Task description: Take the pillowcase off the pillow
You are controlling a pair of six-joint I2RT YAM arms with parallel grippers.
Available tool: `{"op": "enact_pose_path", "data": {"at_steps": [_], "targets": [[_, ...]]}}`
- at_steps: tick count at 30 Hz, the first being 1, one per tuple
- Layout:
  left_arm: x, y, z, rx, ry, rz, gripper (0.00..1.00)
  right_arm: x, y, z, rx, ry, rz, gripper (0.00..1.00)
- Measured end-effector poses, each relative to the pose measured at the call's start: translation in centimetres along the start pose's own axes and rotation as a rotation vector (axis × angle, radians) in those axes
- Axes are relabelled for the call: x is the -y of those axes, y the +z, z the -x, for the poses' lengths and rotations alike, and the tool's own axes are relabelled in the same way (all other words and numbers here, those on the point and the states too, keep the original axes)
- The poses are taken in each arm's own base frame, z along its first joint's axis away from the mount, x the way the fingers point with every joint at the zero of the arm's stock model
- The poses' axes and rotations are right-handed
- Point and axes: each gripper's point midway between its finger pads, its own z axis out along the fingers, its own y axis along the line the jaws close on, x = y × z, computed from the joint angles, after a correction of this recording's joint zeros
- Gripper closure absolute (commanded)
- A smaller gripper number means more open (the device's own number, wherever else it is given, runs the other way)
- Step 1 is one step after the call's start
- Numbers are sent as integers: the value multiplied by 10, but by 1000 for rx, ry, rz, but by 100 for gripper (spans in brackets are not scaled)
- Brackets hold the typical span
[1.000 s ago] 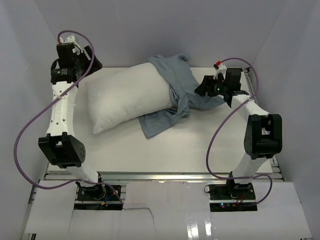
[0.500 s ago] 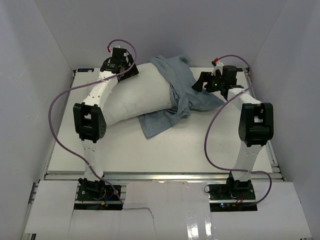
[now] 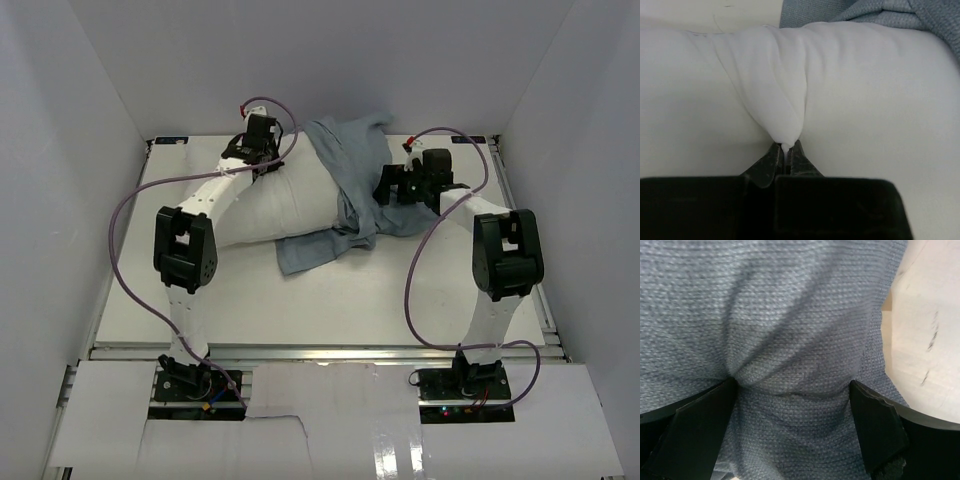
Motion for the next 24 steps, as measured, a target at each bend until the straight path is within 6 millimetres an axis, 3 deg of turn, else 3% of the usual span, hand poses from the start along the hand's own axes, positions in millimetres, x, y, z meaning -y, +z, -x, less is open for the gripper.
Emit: {"op": "enact_pose_path", "data": {"at_steps": [5, 10, 13, 16, 19, 20, 22, 24], "targets": [[-3, -27, 20, 55, 18, 8, 100, -28, -18, -20, -2, -27, -13, 0], [-4, -69, 37, 83, 53, -24, 100, -71, -43, -59, -41, -45, 16, 1], [-2, -91, 37, 87, 63, -66, 100, -88, -65, -64, -42, -49, 10, 1], [-1, -103, 30, 78, 70, -92, 100, -101, -91, -35, 48, -66, 7, 1], [-3, -105, 15, 50, 77, -100, 100, -123, -112, 20, 195, -102, 32, 1], [-4, -105, 9, 40, 77, -101, 100, -126, -114, 30, 221, -109, 34, 1], [-5, -106, -2, 24, 79, -103, 100, -150, -118, 74, 321, -141, 74, 1], [-4, -108, -8, 20, 79, -110, 100, -163, -110, 101, 362, -155, 97, 1]]}}
